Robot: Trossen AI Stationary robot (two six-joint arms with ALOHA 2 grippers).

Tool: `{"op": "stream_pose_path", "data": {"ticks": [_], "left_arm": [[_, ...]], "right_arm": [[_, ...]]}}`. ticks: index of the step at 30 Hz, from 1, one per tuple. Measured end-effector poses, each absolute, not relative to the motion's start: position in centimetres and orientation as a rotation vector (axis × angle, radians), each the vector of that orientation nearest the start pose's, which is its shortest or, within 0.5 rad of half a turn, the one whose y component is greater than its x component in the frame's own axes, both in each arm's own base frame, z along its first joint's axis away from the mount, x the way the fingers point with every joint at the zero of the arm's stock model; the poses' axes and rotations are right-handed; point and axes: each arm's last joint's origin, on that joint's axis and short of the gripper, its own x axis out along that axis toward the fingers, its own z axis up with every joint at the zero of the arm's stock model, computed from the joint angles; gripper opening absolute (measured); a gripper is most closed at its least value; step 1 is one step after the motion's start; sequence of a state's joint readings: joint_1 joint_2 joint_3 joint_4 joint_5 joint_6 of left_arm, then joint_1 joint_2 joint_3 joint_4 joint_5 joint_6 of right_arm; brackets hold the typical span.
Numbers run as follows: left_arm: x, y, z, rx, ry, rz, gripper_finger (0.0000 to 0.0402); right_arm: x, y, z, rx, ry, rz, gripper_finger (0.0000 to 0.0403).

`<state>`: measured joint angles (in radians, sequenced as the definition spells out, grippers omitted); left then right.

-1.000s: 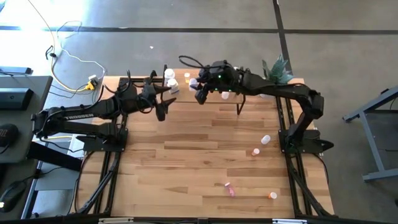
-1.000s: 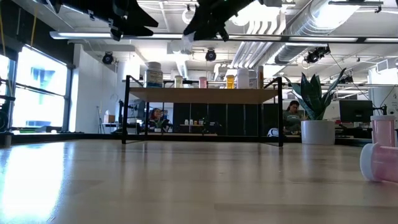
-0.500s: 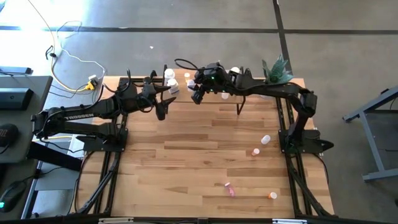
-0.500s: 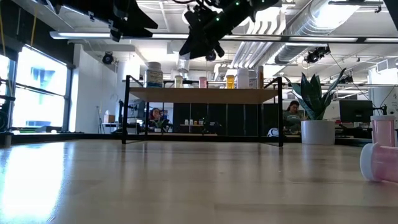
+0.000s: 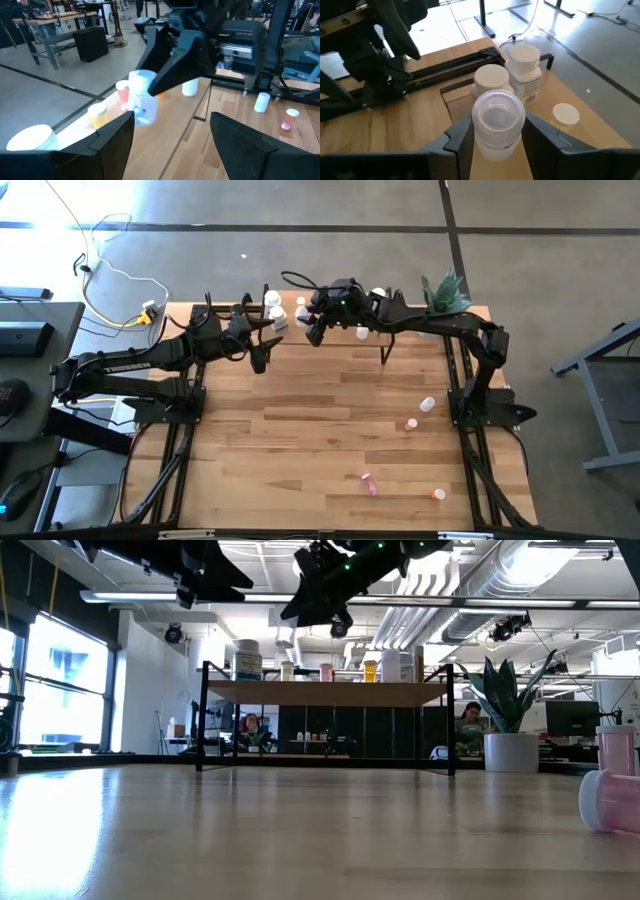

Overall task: Pick and place medicine bottles onto shelf by color
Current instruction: Put the transparent pill bottle on the shelf

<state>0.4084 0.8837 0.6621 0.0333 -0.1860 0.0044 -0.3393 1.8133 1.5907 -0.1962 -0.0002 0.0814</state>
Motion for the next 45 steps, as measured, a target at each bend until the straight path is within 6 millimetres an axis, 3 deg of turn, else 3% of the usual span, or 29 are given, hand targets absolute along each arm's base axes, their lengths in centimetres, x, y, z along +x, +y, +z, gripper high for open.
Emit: {"op": "stream_pose_path", "data": {"ticks": [9, 25, 41, 45], "left_arm": [[18.0, 8.5, 29.4, -0.018, 0.191, 0.596, 0.0251], [18.0, 8.5, 29.3, -0.020, 0.200, 0.596, 0.0251], [18.0, 8.5, 29.3, -0.020, 0.202, 0.596, 0.0251], [18.0, 8.5, 29.3, -0.020, 0.206, 0.596, 0.0251]], "right_arm": [[39.9, -14.1, 34.0, 0.154, 0.393, -0.361, 0.0131], [41.1, -14.6, 29.3, 0.157, 0.610, -0.372, 0.0131], [40.6, -15.0, 28.8, 0.139, 0.675, -0.418, 0.0131], [40.5, -15.0, 28.8, 0.162, 0.673, -0.426, 0.0148]]}}
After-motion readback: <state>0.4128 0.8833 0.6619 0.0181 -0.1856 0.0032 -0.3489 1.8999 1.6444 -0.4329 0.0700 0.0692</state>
